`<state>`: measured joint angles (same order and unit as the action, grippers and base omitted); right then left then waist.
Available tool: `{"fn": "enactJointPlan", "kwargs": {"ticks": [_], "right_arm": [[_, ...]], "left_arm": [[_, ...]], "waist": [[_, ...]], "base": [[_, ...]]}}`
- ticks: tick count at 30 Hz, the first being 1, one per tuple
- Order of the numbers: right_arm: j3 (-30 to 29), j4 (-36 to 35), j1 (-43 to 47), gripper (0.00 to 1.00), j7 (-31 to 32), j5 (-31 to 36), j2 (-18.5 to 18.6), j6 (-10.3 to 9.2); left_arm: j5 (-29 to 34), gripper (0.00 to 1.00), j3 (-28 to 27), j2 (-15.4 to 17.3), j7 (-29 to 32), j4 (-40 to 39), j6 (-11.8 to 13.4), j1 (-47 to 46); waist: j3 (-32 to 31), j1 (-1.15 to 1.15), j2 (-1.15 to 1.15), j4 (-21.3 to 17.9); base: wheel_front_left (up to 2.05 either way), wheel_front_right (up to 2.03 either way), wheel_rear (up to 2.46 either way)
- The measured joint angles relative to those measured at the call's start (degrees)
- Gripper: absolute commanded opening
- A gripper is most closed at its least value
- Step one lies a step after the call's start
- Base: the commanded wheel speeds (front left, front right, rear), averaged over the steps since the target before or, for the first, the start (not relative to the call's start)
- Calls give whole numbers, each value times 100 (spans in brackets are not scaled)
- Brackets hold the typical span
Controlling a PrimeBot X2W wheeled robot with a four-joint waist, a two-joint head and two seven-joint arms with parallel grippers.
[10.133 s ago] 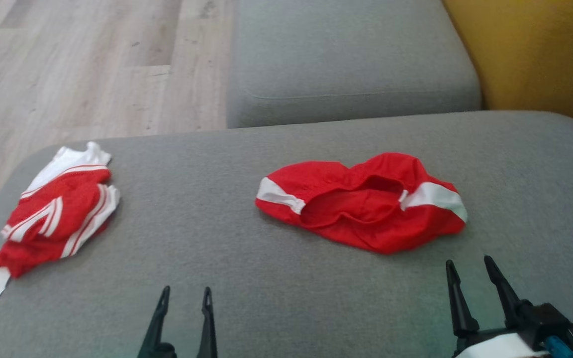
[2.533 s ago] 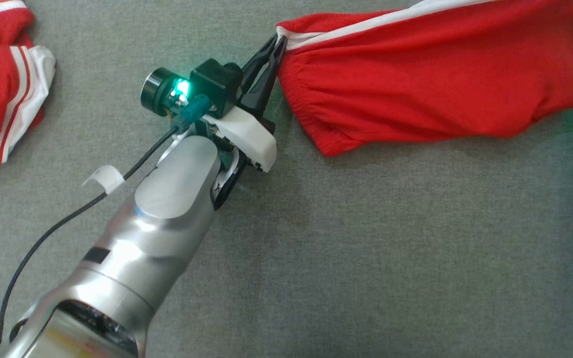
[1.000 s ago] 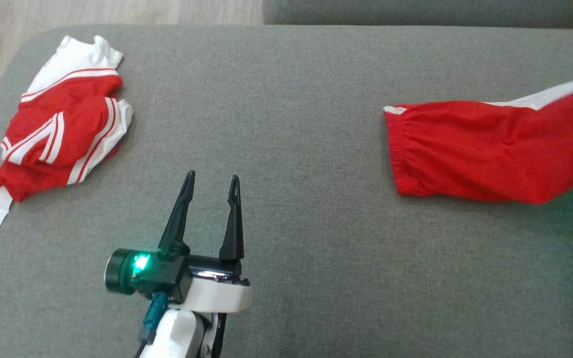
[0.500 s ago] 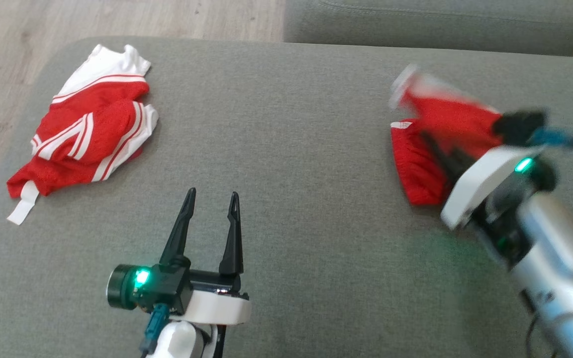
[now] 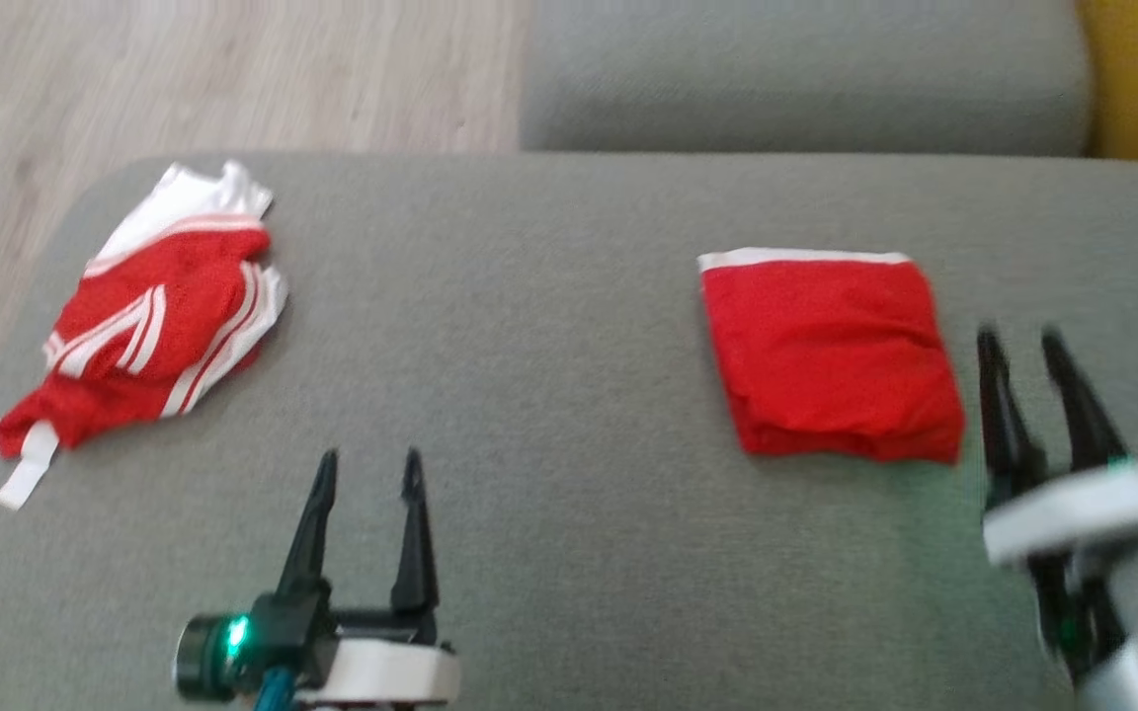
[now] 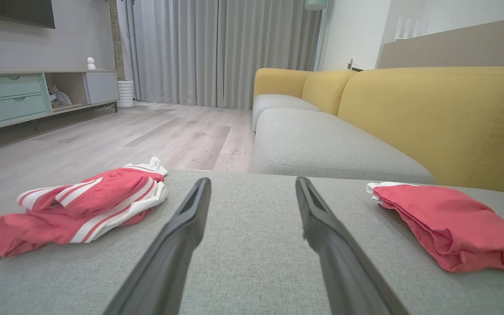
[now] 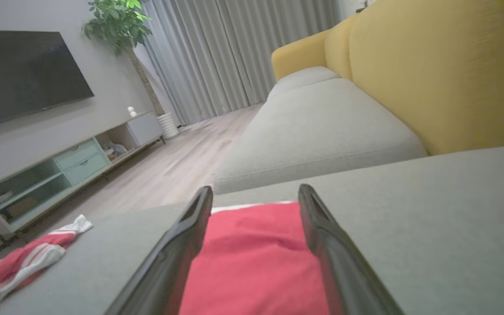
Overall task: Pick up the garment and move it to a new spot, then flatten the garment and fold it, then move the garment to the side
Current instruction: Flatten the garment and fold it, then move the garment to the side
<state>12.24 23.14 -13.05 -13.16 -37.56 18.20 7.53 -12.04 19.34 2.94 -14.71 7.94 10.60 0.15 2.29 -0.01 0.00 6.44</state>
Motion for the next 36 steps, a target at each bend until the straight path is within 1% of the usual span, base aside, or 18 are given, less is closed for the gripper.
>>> {"fn": "enactJointPlan", "kwargs": {"ticks": [3, 5, 7, 8, 10, 13, 15, 22, 36], "right_arm": [[-127, -248, 673, 100, -99, 250, 0, 0], [-236, -426, 1026, 100, -107, 519, -8, 0], [-520, -625, 1312, 100, -111, 745, -152, 0], [-557, -716, 1436, 100, -121, 918, -187, 0], [-601, -851, 1702, 100, -121, 1323, -272, 0], [-625, -971, 2042, 100, -121, 1661, -480, 0], [-533, -978, 2196, 100, -121, 1867, -508, 0], [-350, -976, 2248, 100, -121, 2157, -616, 0], [-308, -946, 2242, 100, -121, 2201, -665, 0]], "left_arm": [[5, 100, -123, 4, 0, -44, -10, 235], [65, 100, -172, 3, 0, -67, -62, 357], [166, 100, -227, 8, 0, -68, -127, 460], [203, 100, -263, 8, 0, -76, -156, 519], [260, 100, -300, 9, 0, -100, -160, 667], [303, 100, -337, 11, 0, -101, -188, 929], [331, 100, -371, 15, 0, -82, -211, 1053], [404, 100, -483, 15, 0, 111, -250, 1088], [401, 100, -492, 15, 0, 146, -244, 1085]], "waist": [[-185, 0, 0, -141], [-292, 0, 0, -228], [-407, 0, 0, -298], [-463, 0, 0, -328], [-572, 0, 0, -388], [-695, -1, 0, -475], [-743, 0, 0, -522], [-808, 0, 0, -568], [-768, 1, 0, -512]], "base": [[0, 0, 0], [0, 0, 0], [0, 0, 0], [0, 0, 0], [0, 0, 0], [0, 0, 0], [0, 0, 0], [0, 0, 0], [0, 0, 0]]}}
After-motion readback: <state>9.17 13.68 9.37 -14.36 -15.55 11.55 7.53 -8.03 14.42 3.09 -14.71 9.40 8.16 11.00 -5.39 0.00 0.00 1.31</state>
